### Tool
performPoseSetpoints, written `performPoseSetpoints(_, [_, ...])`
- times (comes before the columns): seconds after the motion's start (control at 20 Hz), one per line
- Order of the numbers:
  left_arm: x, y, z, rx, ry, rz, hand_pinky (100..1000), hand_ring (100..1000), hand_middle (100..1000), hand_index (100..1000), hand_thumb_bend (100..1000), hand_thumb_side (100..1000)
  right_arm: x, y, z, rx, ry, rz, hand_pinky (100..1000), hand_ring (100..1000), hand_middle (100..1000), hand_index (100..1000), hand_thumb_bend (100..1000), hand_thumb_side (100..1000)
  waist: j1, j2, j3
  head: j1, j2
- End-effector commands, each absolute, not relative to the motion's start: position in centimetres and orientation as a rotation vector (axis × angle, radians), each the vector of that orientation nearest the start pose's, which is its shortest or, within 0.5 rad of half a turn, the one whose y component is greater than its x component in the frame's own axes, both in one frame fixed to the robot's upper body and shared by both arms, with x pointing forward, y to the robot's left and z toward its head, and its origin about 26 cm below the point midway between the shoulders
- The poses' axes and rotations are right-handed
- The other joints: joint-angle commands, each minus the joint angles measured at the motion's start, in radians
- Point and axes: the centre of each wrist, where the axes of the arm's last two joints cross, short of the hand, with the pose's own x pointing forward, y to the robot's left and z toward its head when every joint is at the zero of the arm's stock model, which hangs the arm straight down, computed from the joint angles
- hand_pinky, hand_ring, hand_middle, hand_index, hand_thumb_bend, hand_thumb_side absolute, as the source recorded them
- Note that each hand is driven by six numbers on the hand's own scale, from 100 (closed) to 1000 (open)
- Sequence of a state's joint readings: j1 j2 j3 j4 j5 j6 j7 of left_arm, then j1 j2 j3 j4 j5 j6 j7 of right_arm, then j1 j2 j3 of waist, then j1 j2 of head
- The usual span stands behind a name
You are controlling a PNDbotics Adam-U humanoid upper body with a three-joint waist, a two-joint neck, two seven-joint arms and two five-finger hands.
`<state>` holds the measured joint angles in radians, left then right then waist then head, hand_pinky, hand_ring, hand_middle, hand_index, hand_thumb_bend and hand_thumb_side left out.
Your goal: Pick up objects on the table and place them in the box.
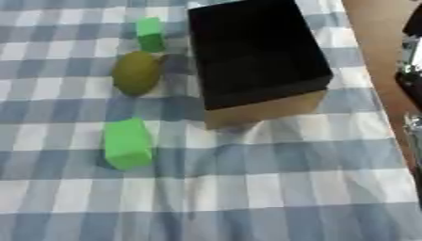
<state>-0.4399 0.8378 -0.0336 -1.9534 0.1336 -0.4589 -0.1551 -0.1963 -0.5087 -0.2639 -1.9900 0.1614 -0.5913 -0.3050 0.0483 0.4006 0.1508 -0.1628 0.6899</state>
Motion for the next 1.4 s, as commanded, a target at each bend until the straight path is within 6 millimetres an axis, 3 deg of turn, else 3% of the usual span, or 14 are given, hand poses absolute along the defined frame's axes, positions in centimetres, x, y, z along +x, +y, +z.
performPoseSetpoints(0.05, [29.9,32.4,30.4,-0.449,2.884,1.674,869,824,782,934,100,643,27.5,-36.1,22.8,0.876,3.164,-0.403,910,954,498,895,100,470,0.014,-0.040,0.003,-0.004,0.007])
performPoseSetpoints(0.35, [30.0,33.6,31.4,-0.585,2.566,1.925,874,829,789,939,100,597,27.3,-36.3,22.7,0.894,3.157,-0.435,909,949,495,895,100,470,0.021,-0.046,0.005,-0.004,0.015])
performPoseSetpoints(0.7, [30.0,33.2,31.9,-0.576,2.269,2.123,874,829,790,938,148,617,27.2,-36.3,22.5,0.902,3.152,-0.462,909,948,493,895,100,470,0.025,-0.047,0.004,0.001,0.021])
performPoseSetpoints(1.25, [30.1,31.0,33.5,-0.520,2.111,2.147,874,829,794,942,188,588,27.2,-36.3,22.4,0.891,3.157,-0.495,909,947,491,895,100,470,0.028,-0.054,0.009,0.004,0.026])
performPoseSetpoints(1.4, [29.7,29.1,33.7,-0.450,2.042,2.114,872,830,794,941,214,571,27.4,-36.0,22.5,0.857,3.164,-0.512,908,942,493,894,100,470,0.032,-0.066,-0.007,0.028,0.032])
